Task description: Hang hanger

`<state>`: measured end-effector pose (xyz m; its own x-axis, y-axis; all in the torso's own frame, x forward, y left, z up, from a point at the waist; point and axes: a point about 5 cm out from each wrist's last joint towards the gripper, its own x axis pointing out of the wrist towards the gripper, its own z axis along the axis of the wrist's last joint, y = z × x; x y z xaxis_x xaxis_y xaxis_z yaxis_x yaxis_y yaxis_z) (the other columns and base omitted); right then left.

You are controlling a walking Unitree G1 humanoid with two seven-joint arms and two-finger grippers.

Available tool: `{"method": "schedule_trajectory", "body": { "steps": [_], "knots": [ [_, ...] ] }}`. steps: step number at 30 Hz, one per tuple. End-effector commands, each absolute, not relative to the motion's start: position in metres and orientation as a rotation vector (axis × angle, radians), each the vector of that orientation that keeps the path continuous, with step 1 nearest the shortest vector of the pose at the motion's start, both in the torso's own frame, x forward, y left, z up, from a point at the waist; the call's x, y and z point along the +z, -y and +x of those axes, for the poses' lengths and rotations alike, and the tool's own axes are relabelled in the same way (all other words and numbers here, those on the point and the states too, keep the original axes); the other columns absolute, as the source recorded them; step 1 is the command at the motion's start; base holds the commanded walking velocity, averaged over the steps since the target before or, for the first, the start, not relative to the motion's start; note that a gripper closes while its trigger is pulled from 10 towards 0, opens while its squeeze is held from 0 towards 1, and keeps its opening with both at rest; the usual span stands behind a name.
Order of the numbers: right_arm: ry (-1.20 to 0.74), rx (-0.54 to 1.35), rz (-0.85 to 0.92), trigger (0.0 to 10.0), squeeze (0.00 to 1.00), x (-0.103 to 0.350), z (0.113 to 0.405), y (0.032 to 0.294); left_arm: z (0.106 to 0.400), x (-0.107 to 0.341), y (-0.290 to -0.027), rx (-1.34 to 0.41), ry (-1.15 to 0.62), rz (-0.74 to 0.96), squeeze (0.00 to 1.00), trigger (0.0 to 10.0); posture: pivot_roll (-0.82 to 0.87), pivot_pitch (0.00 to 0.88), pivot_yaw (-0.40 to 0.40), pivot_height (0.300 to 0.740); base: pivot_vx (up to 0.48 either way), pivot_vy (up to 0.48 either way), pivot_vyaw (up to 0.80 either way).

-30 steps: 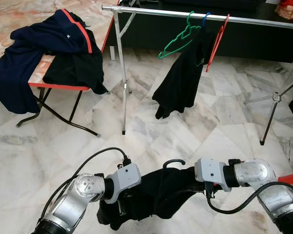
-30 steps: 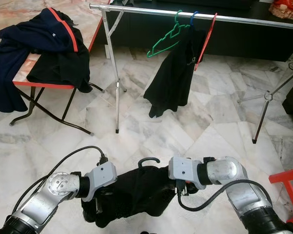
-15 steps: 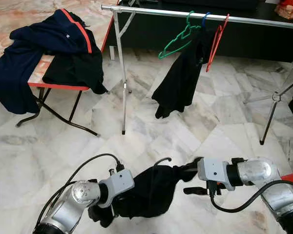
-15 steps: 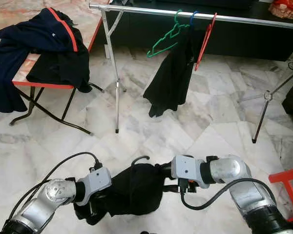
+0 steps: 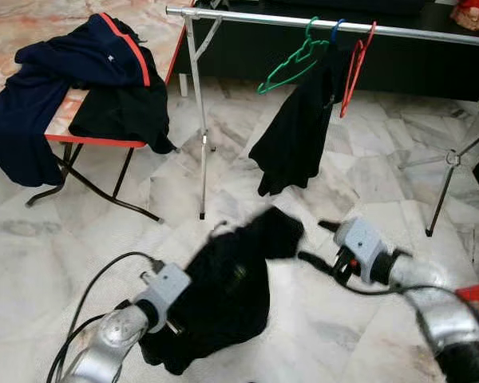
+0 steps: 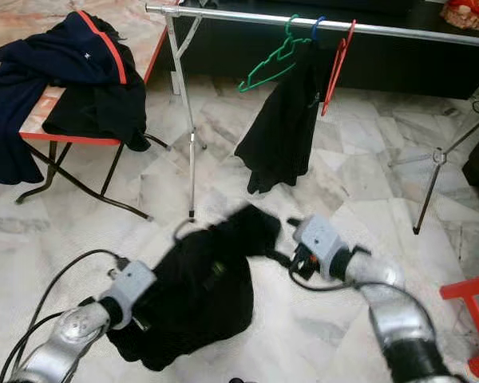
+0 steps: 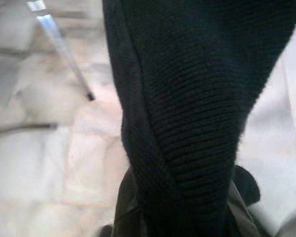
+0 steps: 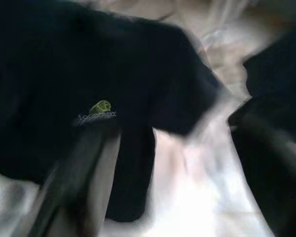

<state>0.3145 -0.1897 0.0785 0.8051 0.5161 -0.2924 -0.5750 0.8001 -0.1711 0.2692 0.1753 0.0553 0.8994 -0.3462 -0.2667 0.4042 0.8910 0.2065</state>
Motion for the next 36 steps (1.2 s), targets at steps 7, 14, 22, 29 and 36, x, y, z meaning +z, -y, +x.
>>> {"method": "schedule_trajectory", "body": {
  "steps": [7,14,22,29,36],
  "knots": [
    [-0.610,0.087,0.010,10.0,0.00,-0.024,0.254,0.214,0.231,0.053,-0.176,-0.280,-0.205,0.033,0.00,10.0,-0.01,0.206,-0.083,0.740,0.000,0.000,0.00],
    [-0.751,-0.185,0.079,10.0,0.00,-0.049,0.226,0.231,0.220,0.044,-0.180,-0.198,-0.238,-0.024,0.00,10.0,-0.02,0.169,-0.079,0.740,0.000,0.000,0.00],
    [-0.863,-0.227,0.011,10.0,0.00,-0.065,0.205,0.225,0.224,0.047,-0.175,-0.153,-0.220,-0.012,0.00,10.0,-0.02,0.143,-0.084,0.740,0.000,0.000,0.00],
    [-0.938,-0.254,-0.060,10.0,0.00,-0.077,0.182,0.226,0.207,0.048,-0.174,-0.138,-0.240,-0.035,0.00,10.0,-0.01,0.128,-0.077,0.740,0.073,0.000,0.00],
    [-0.952,-0.262,-0.064,10.0,0.00,-0.080,0.178,0.222,0.205,0.050,-0.178,-0.140,-0.243,-0.032,0.00,10.0,-0.01,0.116,-0.068,0.740,0.282,0.000,0.00]
  ]
}}
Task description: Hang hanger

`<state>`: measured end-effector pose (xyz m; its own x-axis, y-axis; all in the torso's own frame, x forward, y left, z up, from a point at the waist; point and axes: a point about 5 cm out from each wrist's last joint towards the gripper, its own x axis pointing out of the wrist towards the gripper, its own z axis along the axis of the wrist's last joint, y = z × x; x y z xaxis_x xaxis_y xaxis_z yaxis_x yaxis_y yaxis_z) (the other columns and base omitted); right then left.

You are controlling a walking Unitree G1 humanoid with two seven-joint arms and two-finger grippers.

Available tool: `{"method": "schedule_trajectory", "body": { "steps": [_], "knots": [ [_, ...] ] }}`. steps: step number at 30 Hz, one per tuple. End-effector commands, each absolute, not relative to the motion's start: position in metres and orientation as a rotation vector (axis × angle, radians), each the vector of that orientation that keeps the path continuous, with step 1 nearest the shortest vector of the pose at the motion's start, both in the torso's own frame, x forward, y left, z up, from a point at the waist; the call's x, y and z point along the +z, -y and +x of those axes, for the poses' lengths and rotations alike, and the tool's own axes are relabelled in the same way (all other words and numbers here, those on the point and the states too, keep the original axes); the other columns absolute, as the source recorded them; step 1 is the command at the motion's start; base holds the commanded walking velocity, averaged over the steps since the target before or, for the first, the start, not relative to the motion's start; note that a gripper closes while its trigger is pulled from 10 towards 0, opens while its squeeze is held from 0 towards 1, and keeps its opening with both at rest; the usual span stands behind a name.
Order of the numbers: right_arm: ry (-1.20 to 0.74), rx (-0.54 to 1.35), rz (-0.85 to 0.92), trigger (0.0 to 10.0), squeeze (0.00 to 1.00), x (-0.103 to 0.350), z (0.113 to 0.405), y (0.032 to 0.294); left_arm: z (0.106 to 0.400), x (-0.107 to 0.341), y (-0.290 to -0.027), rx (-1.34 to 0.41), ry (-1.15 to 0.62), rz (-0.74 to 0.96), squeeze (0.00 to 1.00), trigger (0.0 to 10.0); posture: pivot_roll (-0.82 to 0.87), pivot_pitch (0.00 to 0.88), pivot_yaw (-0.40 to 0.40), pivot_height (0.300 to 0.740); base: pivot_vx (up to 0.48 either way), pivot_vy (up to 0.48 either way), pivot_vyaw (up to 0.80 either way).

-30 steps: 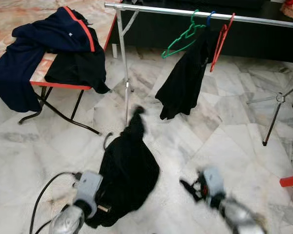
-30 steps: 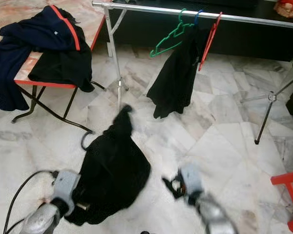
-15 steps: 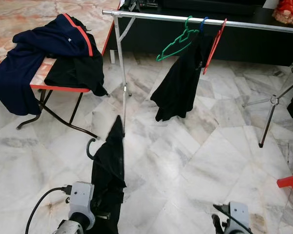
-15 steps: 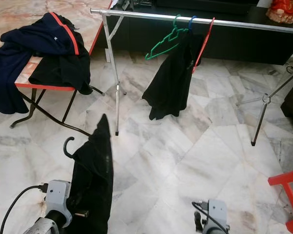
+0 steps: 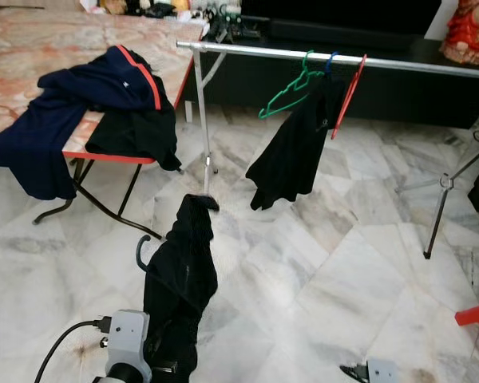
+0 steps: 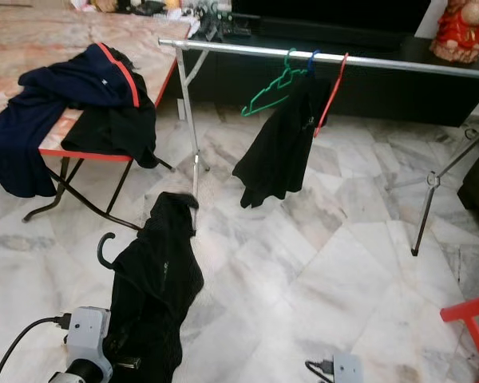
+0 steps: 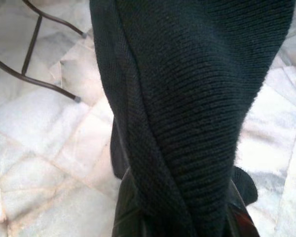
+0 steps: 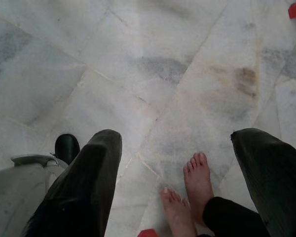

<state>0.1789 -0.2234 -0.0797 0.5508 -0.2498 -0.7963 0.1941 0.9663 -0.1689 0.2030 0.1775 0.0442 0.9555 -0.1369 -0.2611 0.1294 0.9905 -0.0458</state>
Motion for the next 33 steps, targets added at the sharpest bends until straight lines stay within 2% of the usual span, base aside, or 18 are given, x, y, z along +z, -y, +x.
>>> {"method": "schedule_trajectory", "body": {
  "steps": [1,15,29,33],
  "knots": [
    [-0.951,-0.254,-0.072,10.0,0.00,-0.080,0.179,0.221,0.205,0.050,-0.179,-0.138,-0.244,-0.034,0.00,10.0,-0.01,0.112,-0.067,0.740,0.322,0.000,0.00],
    [-0.952,-0.205,-0.117,10.0,0.00,-0.080,0.182,0.215,0.204,0.047,-0.176,-0.138,-0.258,-0.031,0.00,10.0,-0.01,0.071,-0.077,0.740,0.331,0.000,0.00],
    [-0.932,-0.230,-0.090,10.0,0.00,-0.079,0.186,0.212,0.216,0.053,-0.182,-0.146,-0.241,0.002,0.00,10.0,0.00,0.122,-0.057,0.740,0.343,0.000,0.00],
    [-0.922,-0.233,-0.077,10.0,0.00,-0.078,0.187,0.211,0.217,0.054,-0.181,-0.153,-0.242,0.031,0.00,10.0,0.00,0.143,-0.053,0.740,0.000,0.000,0.00]
  ]
}}
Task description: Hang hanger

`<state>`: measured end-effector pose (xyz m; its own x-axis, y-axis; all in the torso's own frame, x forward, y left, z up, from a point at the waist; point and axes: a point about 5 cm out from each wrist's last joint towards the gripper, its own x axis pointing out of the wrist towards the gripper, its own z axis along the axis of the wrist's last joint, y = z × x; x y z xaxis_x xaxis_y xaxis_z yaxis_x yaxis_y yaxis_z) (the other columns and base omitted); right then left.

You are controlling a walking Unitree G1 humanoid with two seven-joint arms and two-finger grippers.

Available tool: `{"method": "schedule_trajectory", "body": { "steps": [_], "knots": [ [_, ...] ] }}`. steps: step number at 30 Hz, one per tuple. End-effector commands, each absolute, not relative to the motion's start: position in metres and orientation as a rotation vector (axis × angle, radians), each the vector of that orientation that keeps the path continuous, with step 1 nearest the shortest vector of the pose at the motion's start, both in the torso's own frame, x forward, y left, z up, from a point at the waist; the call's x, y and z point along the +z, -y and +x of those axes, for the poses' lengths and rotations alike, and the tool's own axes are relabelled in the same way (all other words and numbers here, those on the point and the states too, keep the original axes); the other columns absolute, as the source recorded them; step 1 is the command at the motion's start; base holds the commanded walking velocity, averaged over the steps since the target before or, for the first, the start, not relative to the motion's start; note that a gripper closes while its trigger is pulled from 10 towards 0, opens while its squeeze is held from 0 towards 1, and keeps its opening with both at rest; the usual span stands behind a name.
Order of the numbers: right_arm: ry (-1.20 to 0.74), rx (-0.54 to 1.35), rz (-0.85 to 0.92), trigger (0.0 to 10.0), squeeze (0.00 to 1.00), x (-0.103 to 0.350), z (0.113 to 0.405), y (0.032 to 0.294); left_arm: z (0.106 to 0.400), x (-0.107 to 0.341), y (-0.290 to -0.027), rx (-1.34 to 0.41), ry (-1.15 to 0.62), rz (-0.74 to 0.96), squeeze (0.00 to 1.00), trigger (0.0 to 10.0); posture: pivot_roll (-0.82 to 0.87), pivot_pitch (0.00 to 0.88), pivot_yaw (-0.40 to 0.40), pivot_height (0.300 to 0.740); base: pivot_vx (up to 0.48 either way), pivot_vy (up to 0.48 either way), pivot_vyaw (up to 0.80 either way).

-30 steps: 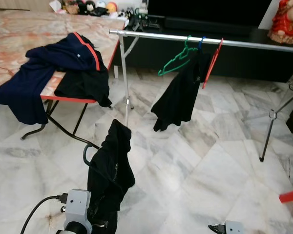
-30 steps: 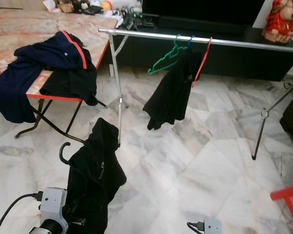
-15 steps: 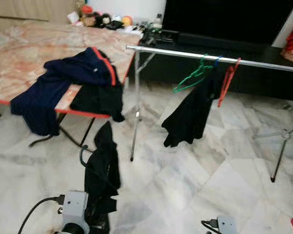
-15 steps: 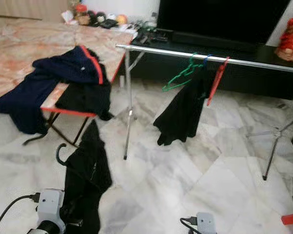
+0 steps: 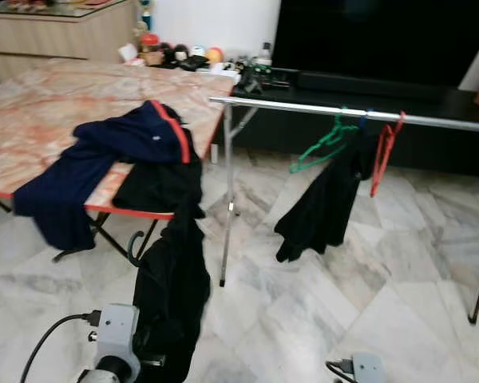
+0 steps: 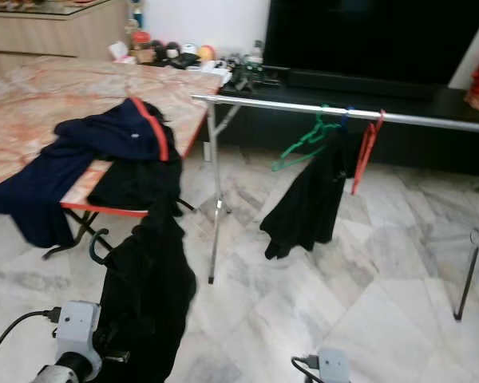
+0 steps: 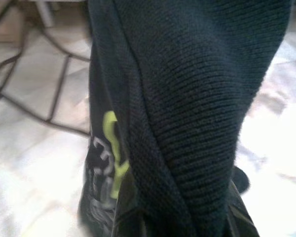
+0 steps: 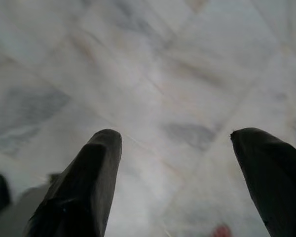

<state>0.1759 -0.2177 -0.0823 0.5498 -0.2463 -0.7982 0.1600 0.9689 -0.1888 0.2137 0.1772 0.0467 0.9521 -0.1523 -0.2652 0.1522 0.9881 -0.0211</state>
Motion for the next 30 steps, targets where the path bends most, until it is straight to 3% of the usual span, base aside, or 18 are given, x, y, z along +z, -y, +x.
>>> {"method": "schedule_trajectory", "body": {
  "steps": [1,6,30],
  "knots": [
    [-0.921,-0.236,-0.077,10.0,0.00,-0.0778,0.1874,0.2115,0.2178,0.0542,-0.1819,-0.156,-0.240,0.052,0.00,10.0,0.00,0.148,-0.053,0.740,0.000,0.000,0.00],
    [-0.921,-0.242,-0.078,10.0,0.00,-0.0773,0.1883,0.2124,0.2186,0.0554,-0.1843,-0.130,-0.230,0.069,0.00,10.0,0.01,0.155,-0.056,0.740,0.000,-0.074,0.00],
    [-0.917,-0.255,-0.063,10.0,0.00,-0.0763,0.1903,0.2129,0.2167,0.0585,-0.1861,-0.135,-0.233,0.079,0.00,10.0,0.01,0.184,-0.047,0.740,0.000,-0.464,0.00]
  ]
}}
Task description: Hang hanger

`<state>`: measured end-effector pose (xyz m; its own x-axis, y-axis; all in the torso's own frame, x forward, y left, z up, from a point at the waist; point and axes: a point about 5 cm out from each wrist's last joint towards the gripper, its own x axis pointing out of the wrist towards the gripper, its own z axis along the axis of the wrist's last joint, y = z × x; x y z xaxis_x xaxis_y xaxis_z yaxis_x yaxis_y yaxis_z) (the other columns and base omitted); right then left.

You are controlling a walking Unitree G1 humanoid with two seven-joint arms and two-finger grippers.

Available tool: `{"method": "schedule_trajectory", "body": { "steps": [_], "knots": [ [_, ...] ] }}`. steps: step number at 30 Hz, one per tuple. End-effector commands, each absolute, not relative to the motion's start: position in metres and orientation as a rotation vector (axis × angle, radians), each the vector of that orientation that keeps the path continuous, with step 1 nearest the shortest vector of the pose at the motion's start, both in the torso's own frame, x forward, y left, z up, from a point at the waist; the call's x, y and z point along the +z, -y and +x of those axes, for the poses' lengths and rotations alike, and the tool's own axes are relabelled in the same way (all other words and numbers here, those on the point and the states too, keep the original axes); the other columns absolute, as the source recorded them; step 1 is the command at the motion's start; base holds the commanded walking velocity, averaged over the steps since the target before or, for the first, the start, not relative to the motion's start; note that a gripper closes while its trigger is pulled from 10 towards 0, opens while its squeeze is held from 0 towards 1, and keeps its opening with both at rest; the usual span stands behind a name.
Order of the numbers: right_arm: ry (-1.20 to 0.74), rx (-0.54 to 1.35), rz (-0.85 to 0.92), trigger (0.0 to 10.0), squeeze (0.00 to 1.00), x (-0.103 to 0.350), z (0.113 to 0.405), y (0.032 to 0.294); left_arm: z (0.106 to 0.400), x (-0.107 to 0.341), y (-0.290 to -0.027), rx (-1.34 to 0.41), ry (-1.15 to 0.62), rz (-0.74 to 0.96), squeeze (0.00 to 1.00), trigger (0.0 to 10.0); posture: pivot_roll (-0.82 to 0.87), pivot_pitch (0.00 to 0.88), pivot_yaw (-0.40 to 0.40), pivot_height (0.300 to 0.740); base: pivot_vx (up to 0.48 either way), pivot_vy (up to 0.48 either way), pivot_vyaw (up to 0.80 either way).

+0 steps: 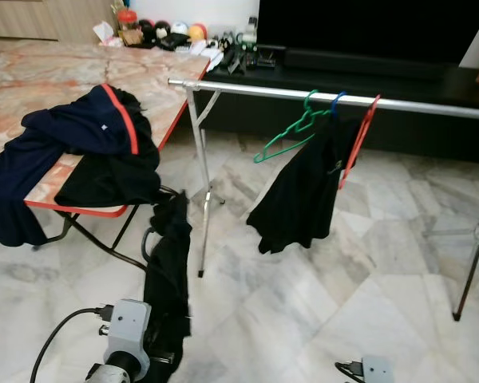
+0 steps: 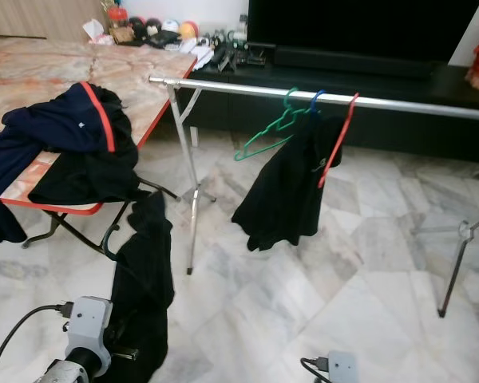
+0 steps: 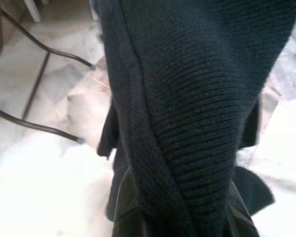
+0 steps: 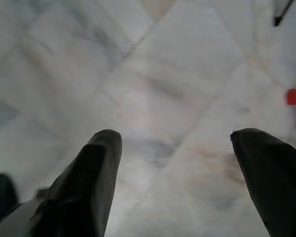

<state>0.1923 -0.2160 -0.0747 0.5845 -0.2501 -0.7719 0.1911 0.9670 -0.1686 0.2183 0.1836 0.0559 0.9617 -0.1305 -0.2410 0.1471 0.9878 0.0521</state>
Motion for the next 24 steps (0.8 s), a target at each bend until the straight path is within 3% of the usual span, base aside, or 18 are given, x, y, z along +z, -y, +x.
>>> {"method": "schedule_trajectory", "body": {
  "steps": [1,24],
  "knots": [
    [-0.911,-0.254,-0.061,10.0,0.00,-0.0760,0.1908,0.2130,0.2165,0.0586,-0.1862,-0.135,-0.233,0.078,0.00,10.0,0.01,0.186,-0.048,0.740,0.000,-0.480,0.00],
    [-0.919,-0.287,-0.058,10.0,0.00,-0.0760,0.1891,0.2173,0.2180,0.0601,-0.1843,-0.150,-0.229,0.090,0.00,10.0,0.01,0.186,-0.043,0.740,0.000,-0.480,0.00]
  ]
}}
